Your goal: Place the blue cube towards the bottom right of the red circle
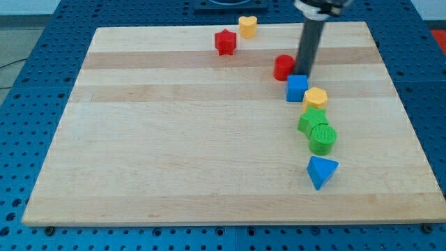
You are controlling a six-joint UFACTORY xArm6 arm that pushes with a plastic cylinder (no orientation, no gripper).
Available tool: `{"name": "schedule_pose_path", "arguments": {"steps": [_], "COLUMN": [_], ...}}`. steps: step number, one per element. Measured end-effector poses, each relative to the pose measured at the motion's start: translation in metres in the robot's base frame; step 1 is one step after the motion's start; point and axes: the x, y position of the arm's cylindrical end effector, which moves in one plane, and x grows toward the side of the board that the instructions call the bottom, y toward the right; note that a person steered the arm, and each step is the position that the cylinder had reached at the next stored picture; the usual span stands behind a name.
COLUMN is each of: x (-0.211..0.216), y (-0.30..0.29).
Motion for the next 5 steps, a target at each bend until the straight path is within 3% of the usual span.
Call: {"name": "schedule_pose_path", "arguments": {"steps": [2, 3, 4, 5], "x": [-0.055, -0.019, -0.031, -0.088], "y": [-0.110, -0.062, -0.025, -0.015]}}
